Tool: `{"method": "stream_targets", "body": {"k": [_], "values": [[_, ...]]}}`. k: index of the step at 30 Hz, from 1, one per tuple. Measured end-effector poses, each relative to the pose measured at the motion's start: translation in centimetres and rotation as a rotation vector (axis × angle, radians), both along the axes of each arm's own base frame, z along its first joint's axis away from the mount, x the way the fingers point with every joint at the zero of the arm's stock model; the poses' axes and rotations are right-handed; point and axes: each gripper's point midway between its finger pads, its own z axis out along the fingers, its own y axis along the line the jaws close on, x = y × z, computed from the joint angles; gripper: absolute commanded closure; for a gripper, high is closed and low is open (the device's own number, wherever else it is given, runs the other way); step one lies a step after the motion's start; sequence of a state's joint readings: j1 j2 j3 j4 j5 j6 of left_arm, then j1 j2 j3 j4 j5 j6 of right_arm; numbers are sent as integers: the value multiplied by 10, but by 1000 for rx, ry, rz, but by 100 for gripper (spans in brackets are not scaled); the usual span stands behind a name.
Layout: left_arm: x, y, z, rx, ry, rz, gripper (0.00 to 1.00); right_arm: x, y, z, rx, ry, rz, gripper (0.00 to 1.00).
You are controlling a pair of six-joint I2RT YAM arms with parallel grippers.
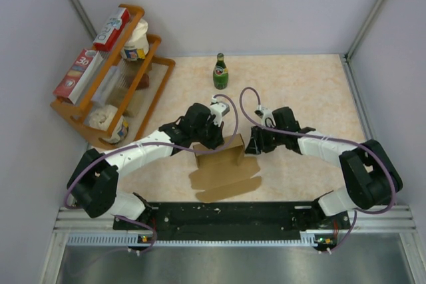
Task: Fold the paper box
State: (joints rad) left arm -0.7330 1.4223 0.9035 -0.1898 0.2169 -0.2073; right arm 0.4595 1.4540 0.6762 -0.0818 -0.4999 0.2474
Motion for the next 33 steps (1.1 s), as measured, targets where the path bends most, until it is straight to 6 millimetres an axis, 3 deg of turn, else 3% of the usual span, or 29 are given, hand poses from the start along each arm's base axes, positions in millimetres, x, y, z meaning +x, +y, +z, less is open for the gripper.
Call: {"method": "stream_targets", "body": {"k": [14,26,33], "values": [[-1,0,-1,3,6,-3,100,-4,19,14,92,-110,70,48],[1,-2,0,6,9,-4,100,-12,28,8,114,-184,122,47],[3,-4,-3,11,18,-6,100,-6,29,8,121,-262,122,47]]}}
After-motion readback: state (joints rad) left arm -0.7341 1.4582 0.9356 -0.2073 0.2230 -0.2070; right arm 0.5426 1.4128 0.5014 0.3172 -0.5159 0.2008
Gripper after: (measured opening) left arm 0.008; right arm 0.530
